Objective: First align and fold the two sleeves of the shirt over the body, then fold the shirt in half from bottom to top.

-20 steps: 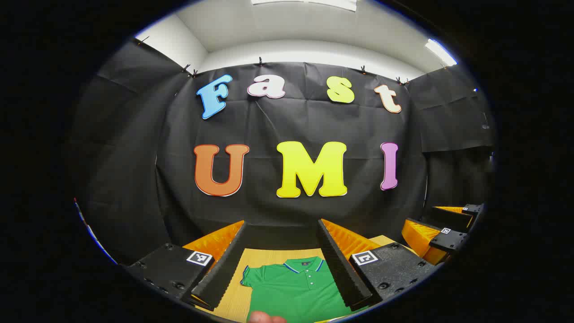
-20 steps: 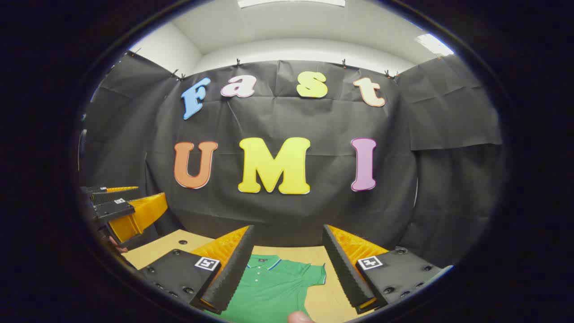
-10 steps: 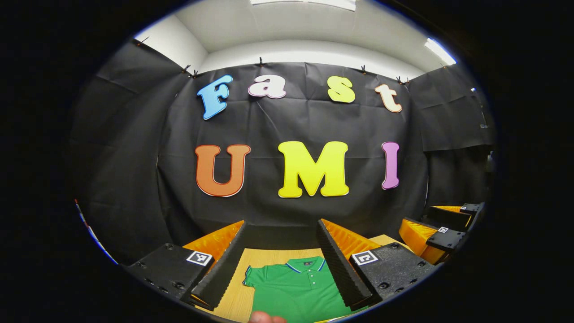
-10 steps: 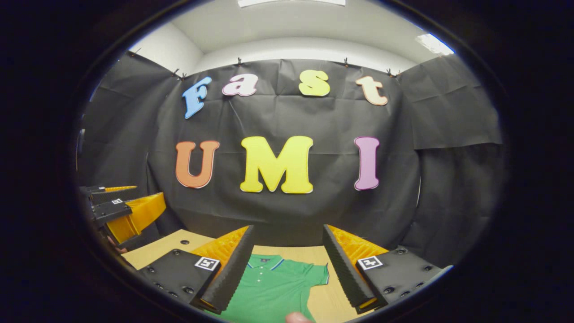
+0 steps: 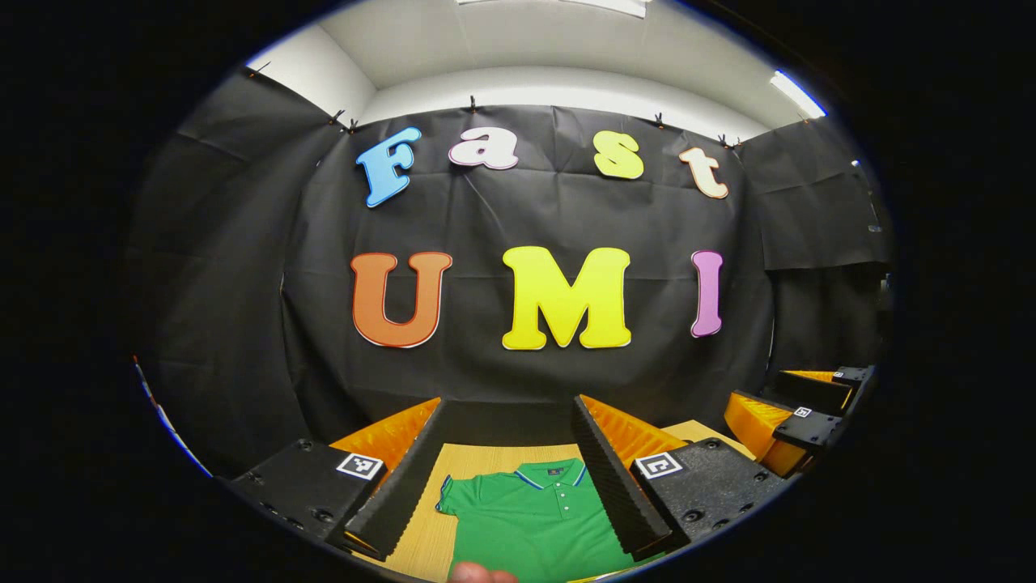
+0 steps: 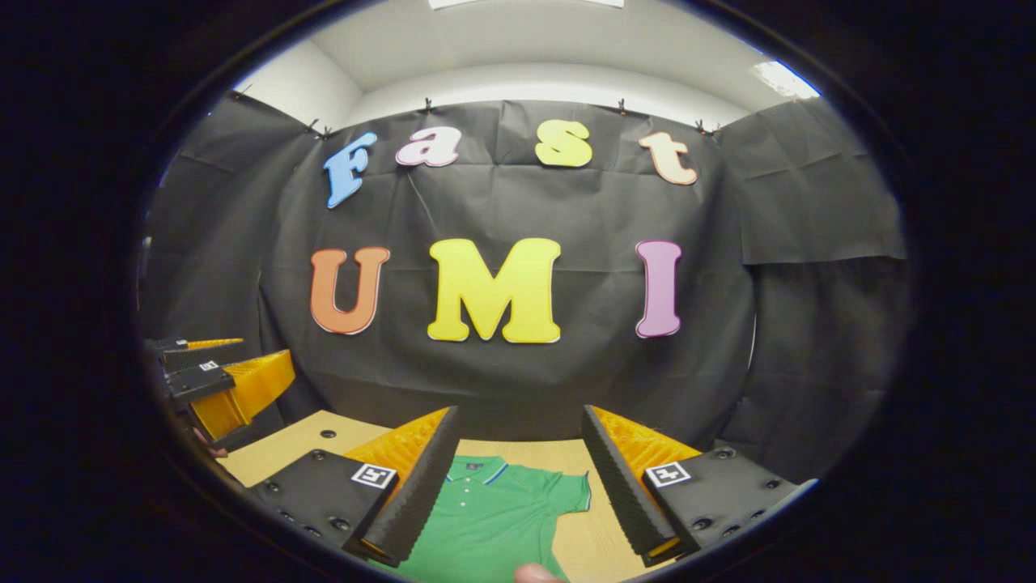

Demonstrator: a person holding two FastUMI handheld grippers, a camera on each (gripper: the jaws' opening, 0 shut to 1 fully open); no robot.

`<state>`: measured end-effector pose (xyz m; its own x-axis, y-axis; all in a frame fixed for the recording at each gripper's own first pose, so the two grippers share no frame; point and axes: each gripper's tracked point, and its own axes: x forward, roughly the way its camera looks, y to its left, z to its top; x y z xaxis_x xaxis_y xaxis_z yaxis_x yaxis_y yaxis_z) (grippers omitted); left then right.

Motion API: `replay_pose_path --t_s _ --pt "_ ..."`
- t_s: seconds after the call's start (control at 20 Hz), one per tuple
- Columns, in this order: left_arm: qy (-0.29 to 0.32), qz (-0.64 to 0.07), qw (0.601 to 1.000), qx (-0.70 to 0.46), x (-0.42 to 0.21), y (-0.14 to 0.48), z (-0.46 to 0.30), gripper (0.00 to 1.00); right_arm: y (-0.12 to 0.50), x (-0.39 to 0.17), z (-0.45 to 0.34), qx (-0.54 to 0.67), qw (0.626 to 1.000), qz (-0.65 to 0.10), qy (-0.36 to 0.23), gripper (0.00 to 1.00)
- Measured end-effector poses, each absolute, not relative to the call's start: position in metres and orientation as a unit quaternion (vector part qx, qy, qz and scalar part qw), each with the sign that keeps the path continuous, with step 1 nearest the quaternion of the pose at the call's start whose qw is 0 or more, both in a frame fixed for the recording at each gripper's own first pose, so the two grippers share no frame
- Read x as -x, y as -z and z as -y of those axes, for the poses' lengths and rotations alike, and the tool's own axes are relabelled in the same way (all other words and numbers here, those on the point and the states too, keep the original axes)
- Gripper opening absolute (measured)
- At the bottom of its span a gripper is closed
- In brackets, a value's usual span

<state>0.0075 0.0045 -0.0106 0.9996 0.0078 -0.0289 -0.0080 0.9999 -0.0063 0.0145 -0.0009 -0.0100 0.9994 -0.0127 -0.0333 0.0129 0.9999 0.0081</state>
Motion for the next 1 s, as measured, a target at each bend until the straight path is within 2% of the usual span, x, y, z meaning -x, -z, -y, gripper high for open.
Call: replay_pose_path --t_s 0.3,0.4,0.45,0.6,0.95,1.0 --pt "-0.004 -0.023 1.0 -0.001 -0.014 0.019 -0.004 0.97 0.033 -0.028 0.012 0.01 0.999 -0.044 0.01 0.93" --pt "-0.008 -0.025 1.0 0.002 -0.015 0.022 -0.005 0.97 0.037 -0.033 0.019 0.01 0.999 -0.05 0.013 0.96" --pt "-0.011 -0.026 1.0 0.004 -0.017 0.022 -0.005 0.97 0.037 -0.036 0.023 0.012 0.999 -0.049 0.015 0.94" --pt "-0.014 -0.032 0.999 0.004 -0.019 0.024 -0.004 0.97 0.049 -0.045 0.032 0.015 0.998 -0.054 -0.002 0.94" --pt "-0.036 -0.053 0.998 0.019 -0.029 0.035 -0.003 0.97 0.099 -0.085 0.089 0.026 0.995 -0.089 0.023 0.96" --pt "-0.039 -0.058 0.997 0.018 -0.032 0.038 -0.003 0.97 0.109 -0.094 0.095 0.03 0.995 -0.095 0.023 0.93"
